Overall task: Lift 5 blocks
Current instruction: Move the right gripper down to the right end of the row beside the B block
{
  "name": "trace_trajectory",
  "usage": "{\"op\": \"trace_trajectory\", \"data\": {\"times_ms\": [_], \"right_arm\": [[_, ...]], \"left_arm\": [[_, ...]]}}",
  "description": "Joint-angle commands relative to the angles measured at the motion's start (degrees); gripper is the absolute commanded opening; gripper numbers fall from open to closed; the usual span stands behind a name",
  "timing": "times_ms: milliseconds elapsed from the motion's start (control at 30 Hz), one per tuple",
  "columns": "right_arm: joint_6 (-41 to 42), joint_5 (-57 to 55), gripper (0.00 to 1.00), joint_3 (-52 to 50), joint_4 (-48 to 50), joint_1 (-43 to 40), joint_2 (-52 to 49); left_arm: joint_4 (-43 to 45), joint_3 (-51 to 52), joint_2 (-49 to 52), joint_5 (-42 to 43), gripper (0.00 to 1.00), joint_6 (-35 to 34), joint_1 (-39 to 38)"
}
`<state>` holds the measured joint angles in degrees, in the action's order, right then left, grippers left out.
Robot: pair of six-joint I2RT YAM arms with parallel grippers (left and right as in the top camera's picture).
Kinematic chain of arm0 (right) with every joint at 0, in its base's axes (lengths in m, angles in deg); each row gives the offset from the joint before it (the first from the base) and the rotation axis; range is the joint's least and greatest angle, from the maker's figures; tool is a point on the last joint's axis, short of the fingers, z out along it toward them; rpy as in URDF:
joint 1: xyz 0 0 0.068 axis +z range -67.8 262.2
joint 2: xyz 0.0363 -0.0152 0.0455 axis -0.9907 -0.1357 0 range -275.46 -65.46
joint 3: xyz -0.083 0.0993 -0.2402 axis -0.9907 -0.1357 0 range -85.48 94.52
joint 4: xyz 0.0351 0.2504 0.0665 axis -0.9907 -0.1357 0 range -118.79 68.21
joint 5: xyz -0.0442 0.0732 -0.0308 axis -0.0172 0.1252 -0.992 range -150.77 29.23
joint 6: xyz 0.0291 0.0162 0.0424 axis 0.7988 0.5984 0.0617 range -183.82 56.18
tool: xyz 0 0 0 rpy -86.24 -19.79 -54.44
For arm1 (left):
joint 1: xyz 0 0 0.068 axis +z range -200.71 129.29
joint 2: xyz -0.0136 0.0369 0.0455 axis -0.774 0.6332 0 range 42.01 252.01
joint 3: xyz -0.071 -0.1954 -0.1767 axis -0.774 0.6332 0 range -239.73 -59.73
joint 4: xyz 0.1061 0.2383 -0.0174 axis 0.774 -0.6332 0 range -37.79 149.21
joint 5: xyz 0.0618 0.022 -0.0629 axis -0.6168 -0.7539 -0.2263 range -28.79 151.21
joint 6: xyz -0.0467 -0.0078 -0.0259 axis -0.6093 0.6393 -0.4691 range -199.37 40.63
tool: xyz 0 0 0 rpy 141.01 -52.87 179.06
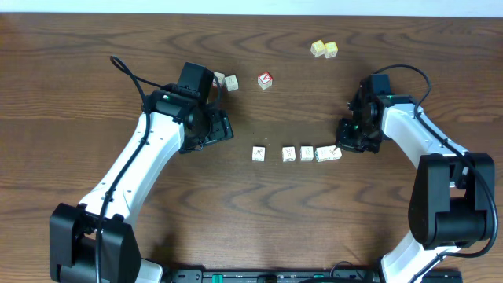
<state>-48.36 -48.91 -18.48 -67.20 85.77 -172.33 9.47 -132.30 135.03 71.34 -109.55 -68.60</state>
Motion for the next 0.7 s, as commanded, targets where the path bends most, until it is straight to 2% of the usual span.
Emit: {"op": "trace_trajectory", "data": {"times_ms": [0, 667], "right_arm": [[1.9, 0.5, 0.01, -0.4, -0.2, 0.3, -0.2], [8.9, 0.5, 0.01, -0.4, -3.2, 1.8, -0.2]], "left_arm": [[-0.4, 0.2, 0.3, -1.0, 0.81, -0.1, 0.2], [-0.4, 0.2, 0.3, -0.9, 0.81, -0.1, 0.2]]}}
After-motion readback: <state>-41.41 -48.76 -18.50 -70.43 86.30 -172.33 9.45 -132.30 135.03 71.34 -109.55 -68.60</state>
